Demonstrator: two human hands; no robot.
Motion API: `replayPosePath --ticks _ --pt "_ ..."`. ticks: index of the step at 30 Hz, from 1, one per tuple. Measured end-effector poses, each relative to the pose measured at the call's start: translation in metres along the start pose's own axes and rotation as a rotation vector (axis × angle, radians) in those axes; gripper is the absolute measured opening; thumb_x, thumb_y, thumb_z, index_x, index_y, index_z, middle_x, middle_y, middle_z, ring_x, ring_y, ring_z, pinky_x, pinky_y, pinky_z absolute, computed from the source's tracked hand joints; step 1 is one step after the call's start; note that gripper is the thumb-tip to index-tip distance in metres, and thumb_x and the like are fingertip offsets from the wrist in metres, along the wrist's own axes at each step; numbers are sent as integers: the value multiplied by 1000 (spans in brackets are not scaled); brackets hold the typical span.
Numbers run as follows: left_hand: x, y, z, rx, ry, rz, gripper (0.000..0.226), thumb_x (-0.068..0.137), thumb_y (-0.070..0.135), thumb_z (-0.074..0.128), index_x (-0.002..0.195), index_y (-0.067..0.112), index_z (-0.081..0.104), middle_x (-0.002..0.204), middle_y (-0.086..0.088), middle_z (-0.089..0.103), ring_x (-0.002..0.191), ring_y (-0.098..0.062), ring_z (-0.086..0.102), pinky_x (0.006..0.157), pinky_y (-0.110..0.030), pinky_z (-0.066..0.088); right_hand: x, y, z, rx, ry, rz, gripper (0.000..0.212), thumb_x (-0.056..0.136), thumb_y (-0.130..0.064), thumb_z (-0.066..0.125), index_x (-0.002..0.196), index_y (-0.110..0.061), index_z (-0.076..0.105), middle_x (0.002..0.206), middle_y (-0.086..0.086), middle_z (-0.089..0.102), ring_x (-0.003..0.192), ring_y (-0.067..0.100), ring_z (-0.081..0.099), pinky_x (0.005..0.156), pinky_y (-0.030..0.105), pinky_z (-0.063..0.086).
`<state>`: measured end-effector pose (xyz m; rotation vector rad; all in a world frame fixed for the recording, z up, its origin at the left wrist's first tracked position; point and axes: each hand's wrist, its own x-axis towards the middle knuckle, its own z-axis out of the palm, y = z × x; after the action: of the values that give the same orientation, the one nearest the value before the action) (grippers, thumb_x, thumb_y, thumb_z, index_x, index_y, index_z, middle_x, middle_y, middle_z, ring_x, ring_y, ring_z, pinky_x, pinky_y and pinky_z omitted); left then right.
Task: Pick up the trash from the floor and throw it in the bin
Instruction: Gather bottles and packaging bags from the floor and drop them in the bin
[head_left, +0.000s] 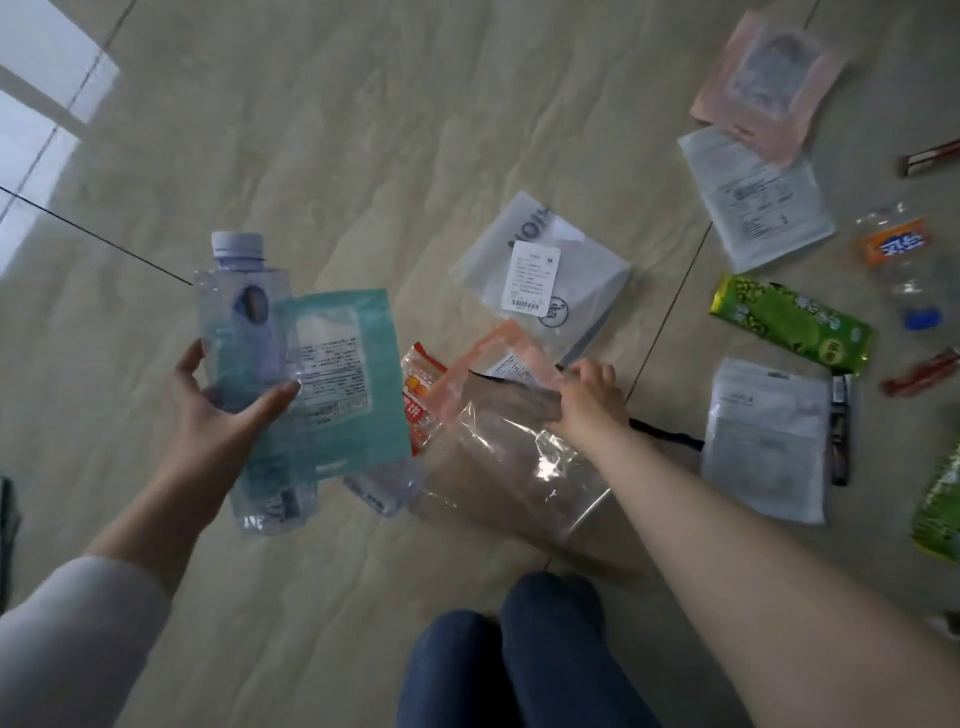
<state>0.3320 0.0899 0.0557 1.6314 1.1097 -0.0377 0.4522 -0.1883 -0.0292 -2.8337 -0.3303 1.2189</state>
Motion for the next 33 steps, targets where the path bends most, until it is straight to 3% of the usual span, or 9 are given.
replayPosePath --ticks 4,8,13,17,20,25,27,29,33 --pt "41 -15 20 18 -152 60 24 77 17 67 99 22 59 78 19 75 72 2 70 59 -11 54 18 6 44 190 167 145 80 70 -24 81 134 -10 36 134 20 45 122 33 43 99 39 40" --pt "46 2 35 19 -247 50 74 58 34 72 121 1 51 107 -7 67 91 -18 67 73 -29 59 3 23 32 139 91 105 44 80 -30 72 116 -8 58 119 13 63 113 31 57 90 35 44" --pt "23 54 36 47 -279 -29 82 58 33 83 124 0 45 118 -17 63 101 -28 66 74 -30 60 -53 43 -29 289 -271 84 23 77 -32 75 71 -22 55 84 3 61 97 26 65 68 23 37" --pt "12 89 36 259 -366 -112 99 37 60 83 117 10 50 112 -11 66 97 -26 66 83 -44 56 -68 61 -108 290 -308 13 16 77 -26 75 86 -24 61 78 -5 64 86 19 63 64 21 42" --pt "32 88 49 547 -494 -81 91 40 70 78 109 14 55 106 -7 66 94 -26 62 87 -39 50 -24 65 -150 262 -189 -11 44 78 -29 74 119 -21 61 103 5 71 98 22 65 79 29 48" --pt "88 20 106 930 -552 2 92 60 51 80 134 10 43 148 -16 27 138 -29 25 108 -35 26 92 40 -145 91 13 -72 35 75 -36 76 97 -9 71 134 8 45 130 27 32 107 37 37" --pt "105 -8 126 994 -513 26 92 57 51 81 134 17 43 151 -16 18 142 -33 13 113 -41 20 123 28 -128 63 70 -98 42 74 -32 77 108 -8 68 145 9 32 137 28 19 112 40 32" --pt "110 -23 135 1035 -471 55 90 57 51 80 132 19 43 144 -14 22 137 -34 17 112 -44 25 141 23 -109 24 117 -96 58 73 -29 78 124 -9 59 146 10 31 136 30 23 110 40 33" --pt "97 -31 138 1041 -449 67 90 63 49 76 136 20 34 130 -13 34 123 -32 38 102 -39 38 148 25 -88 -16 259 -55 47 71 -31 79 111 -10 65 129 13 47 119 34 43 98 39 41"
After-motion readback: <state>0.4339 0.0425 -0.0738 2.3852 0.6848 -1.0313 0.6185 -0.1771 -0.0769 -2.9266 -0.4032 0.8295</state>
